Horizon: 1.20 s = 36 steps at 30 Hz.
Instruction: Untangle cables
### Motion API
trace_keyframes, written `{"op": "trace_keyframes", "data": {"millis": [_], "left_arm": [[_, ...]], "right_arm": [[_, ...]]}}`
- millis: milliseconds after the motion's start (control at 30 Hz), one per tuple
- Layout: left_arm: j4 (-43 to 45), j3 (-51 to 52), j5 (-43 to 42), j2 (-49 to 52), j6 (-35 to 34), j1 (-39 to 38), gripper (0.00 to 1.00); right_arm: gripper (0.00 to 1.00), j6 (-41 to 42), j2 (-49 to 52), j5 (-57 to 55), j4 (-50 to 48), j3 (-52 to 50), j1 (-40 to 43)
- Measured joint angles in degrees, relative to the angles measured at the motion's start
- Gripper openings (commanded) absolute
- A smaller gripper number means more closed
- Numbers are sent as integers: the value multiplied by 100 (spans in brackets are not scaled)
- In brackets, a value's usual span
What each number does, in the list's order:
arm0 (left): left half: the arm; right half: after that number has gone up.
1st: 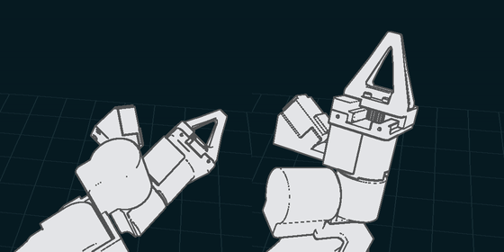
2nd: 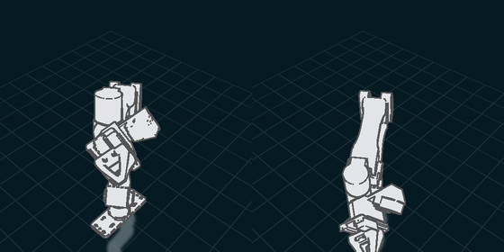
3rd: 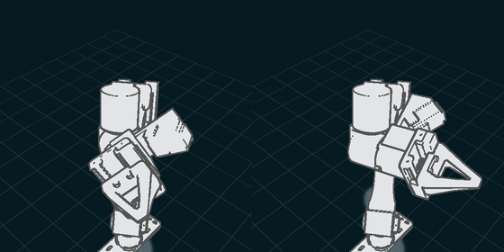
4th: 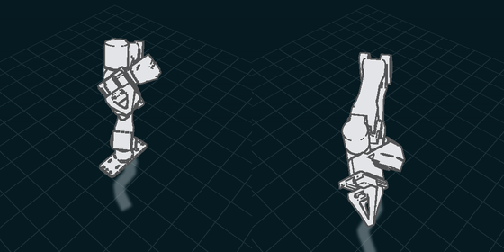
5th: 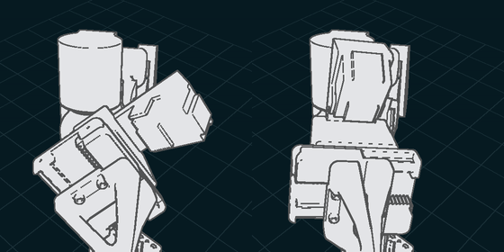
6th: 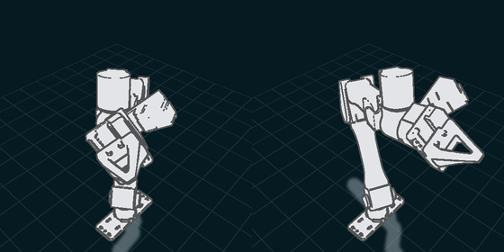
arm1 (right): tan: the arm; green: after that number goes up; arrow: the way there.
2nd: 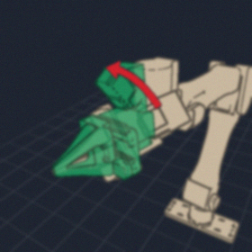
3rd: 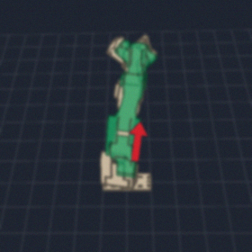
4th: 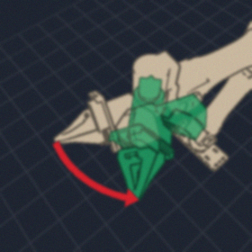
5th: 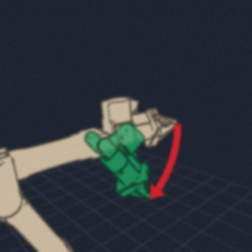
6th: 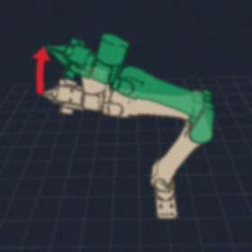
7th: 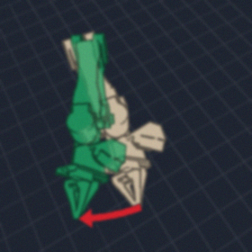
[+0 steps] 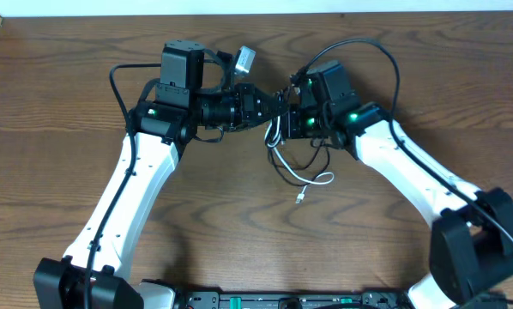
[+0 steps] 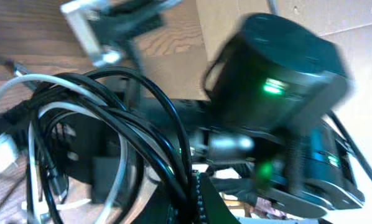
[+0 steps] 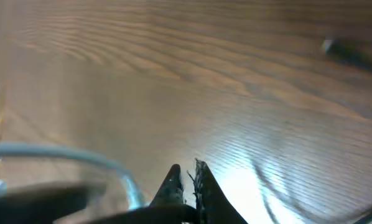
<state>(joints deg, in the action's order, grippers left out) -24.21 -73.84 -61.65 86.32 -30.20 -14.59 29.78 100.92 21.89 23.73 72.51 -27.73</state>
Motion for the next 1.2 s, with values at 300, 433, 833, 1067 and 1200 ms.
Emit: {"op": "trace_keyframes", "data": {"millis": [300, 433, 833, 1067, 1200], "left_arm": [[546, 74, -503, 70, -13, 184, 7], [767, 114, -793, 79, -44, 365, 7], [1032, 120, -1176, 133, -70, 599, 8], [929, 120, -1062, 133, -26, 496, 7], [459, 118, -651, 133, 210, 229, 7]], "right_arm": [[7, 120, 70, -450, 765, 9, 527], [9, -35, 68, -595, 1143, 20, 885], [18, -772, 74, -1239, 2035, 9, 1897], [53, -1655, -26, -358, 2013, 9, 2059], [61, -1945, -431, -35, 2076, 9, 2059]]}}
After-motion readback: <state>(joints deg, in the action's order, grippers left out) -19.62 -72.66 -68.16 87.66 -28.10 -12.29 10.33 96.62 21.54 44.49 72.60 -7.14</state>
